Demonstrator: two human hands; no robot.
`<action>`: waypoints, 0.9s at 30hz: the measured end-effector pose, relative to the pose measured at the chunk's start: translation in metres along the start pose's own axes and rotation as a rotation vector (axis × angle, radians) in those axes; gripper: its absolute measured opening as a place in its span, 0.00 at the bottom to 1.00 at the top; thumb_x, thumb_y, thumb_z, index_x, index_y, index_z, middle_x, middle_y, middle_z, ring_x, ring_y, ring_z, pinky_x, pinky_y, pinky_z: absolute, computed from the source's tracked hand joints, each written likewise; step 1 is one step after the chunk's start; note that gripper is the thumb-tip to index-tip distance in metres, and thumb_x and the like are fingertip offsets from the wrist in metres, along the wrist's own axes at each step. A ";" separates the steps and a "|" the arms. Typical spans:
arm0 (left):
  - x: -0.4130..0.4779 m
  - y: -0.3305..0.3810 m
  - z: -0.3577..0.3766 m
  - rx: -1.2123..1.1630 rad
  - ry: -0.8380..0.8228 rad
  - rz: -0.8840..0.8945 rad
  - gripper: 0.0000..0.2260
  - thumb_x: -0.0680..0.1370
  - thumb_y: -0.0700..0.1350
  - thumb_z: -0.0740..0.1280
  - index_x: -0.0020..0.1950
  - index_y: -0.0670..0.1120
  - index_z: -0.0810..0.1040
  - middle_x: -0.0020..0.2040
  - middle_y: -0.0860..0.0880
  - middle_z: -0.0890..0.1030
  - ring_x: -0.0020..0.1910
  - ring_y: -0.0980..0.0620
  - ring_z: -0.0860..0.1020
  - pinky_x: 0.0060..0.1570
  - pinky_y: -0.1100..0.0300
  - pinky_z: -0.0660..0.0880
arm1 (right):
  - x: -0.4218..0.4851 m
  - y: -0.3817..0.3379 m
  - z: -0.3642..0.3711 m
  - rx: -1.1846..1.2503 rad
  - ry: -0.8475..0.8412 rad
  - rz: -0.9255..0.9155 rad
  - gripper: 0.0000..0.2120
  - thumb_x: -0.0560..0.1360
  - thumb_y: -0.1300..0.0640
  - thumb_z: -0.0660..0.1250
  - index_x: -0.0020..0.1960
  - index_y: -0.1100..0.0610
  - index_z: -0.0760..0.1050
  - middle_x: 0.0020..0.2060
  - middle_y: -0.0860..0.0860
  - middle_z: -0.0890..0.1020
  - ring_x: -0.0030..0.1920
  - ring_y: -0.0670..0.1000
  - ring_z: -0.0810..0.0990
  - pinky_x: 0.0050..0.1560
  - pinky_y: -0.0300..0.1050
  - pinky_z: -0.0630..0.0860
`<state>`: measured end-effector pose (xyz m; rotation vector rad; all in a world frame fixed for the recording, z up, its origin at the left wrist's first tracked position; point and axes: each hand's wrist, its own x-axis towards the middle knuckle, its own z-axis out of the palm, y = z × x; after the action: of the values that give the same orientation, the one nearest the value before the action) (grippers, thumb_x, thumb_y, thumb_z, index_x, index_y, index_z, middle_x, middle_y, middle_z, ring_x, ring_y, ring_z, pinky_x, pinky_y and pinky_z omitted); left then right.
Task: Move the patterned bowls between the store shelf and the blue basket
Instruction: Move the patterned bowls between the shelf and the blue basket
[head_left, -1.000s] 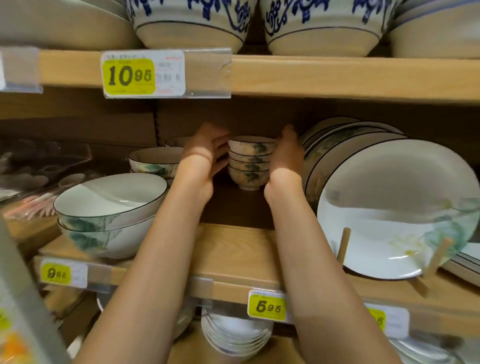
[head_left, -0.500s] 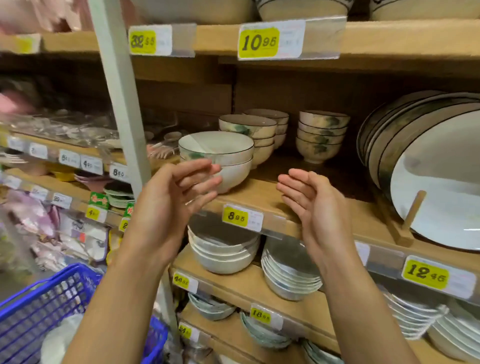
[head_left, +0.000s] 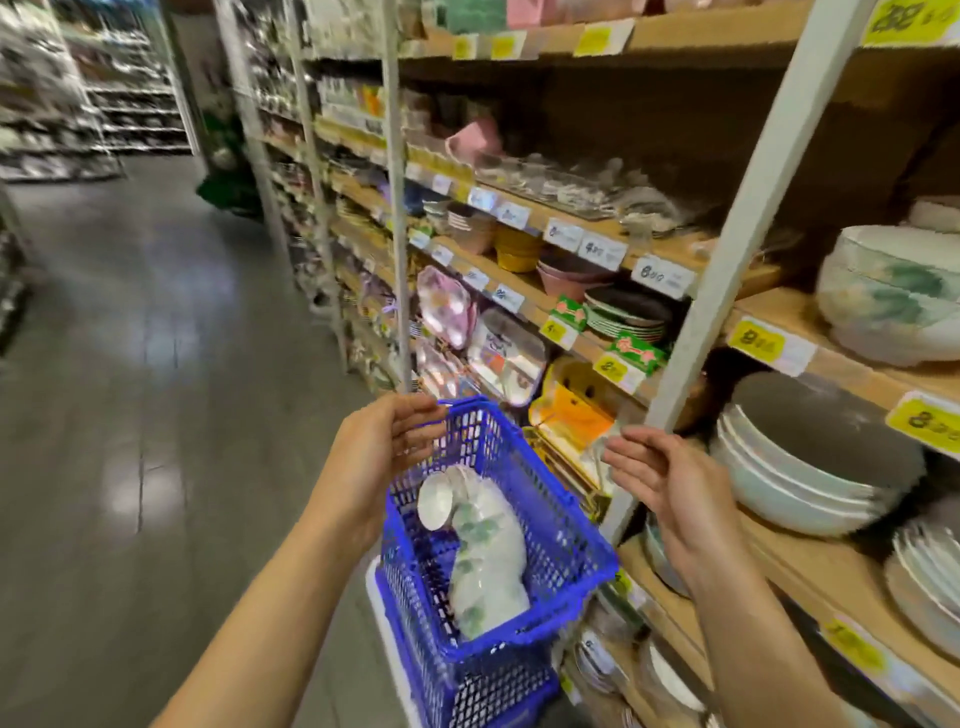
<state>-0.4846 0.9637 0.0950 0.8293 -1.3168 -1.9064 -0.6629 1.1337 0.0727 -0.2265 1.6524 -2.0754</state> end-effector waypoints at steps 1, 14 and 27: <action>0.005 -0.003 -0.011 0.019 0.031 -0.016 0.13 0.80 0.41 0.55 0.47 0.43 0.80 0.44 0.45 0.85 0.40 0.52 0.82 0.44 0.60 0.76 | 0.003 0.011 0.012 -0.015 -0.017 0.026 0.11 0.80 0.61 0.56 0.47 0.61 0.77 0.43 0.59 0.84 0.40 0.53 0.84 0.39 0.38 0.81; 0.138 -0.067 -0.089 0.269 0.183 -0.191 0.11 0.79 0.41 0.60 0.49 0.42 0.82 0.49 0.44 0.85 0.47 0.48 0.80 0.47 0.58 0.75 | 0.114 0.146 0.111 -0.370 -0.210 0.213 0.11 0.78 0.63 0.60 0.47 0.61 0.81 0.39 0.57 0.86 0.40 0.53 0.84 0.45 0.45 0.78; 0.308 -0.135 -0.080 0.610 -0.067 -0.371 0.06 0.78 0.39 0.58 0.43 0.44 0.73 0.38 0.45 0.73 0.37 0.50 0.69 0.34 0.59 0.65 | 0.227 0.248 0.158 -0.659 -0.029 0.316 0.13 0.79 0.61 0.58 0.43 0.62 0.79 0.44 0.58 0.83 0.46 0.58 0.81 0.48 0.51 0.79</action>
<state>-0.6200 0.7091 -0.0952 1.3997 -1.9381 -1.8187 -0.7317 0.8515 -0.1593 -0.1872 2.1453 -1.2478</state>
